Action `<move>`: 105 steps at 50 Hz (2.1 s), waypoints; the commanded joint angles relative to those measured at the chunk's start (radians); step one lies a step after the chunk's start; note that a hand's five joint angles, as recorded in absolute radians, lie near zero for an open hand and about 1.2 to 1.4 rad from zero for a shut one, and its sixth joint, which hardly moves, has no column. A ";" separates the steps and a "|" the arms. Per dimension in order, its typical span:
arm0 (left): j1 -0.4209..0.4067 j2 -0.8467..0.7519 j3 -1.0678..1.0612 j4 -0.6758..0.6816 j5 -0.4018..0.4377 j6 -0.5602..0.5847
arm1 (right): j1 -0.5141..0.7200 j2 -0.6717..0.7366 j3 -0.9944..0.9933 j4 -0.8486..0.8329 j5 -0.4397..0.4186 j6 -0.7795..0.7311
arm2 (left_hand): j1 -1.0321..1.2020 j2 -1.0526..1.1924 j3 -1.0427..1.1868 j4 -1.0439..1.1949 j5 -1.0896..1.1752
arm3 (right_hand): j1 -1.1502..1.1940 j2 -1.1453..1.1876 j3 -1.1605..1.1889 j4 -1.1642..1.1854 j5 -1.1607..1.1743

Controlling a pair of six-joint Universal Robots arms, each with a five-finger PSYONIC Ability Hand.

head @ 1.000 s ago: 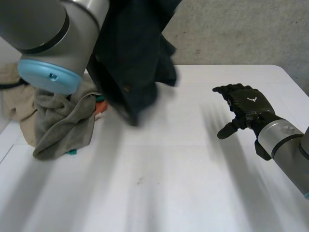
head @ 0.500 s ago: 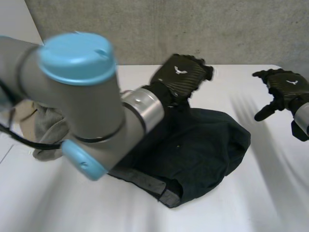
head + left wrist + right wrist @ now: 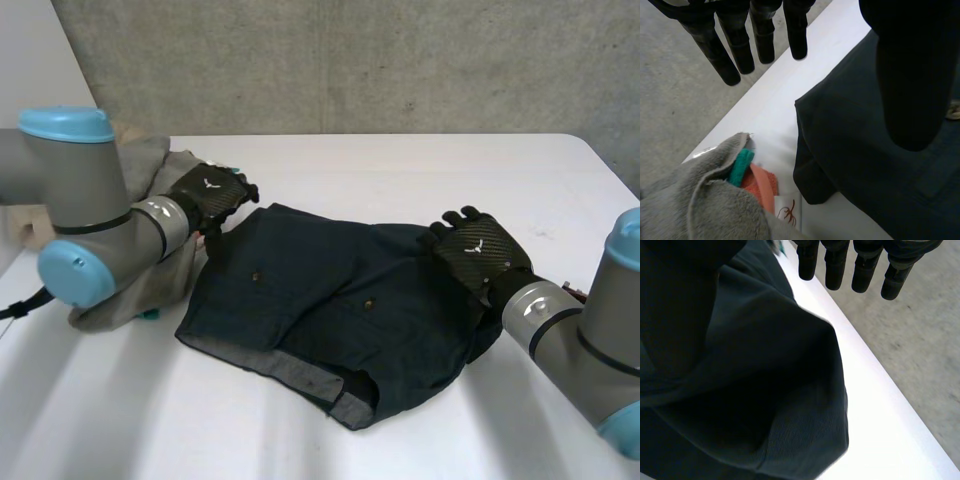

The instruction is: Fold the laundry.

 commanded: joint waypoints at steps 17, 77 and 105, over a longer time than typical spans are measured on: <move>-0.077 -0.264 0.420 -0.174 0.020 0.074 | 0.017 0.215 -0.259 -0.054 0.128 0.042 | 1.103 1.107 1.111 1.108 1.119 | 1.176 1.190 1.189 1.193 1.176; 0.049 0.379 -0.409 -0.091 -0.139 -0.612 | 0.077 0.183 -0.311 0.384 -0.025 0.738 | 0.169 0.174 0.178 0.174 0.185 | -0.045 -0.032 -0.033 -0.029 -0.046; -0.148 -0.037 -0.081 -0.183 -0.035 -0.758 | 0.247 0.273 -0.318 0.063 0.205 0.709 | 0.178 0.182 0.186 0.183 0.194 | 1.176 1.190 1.189 1.193 1.176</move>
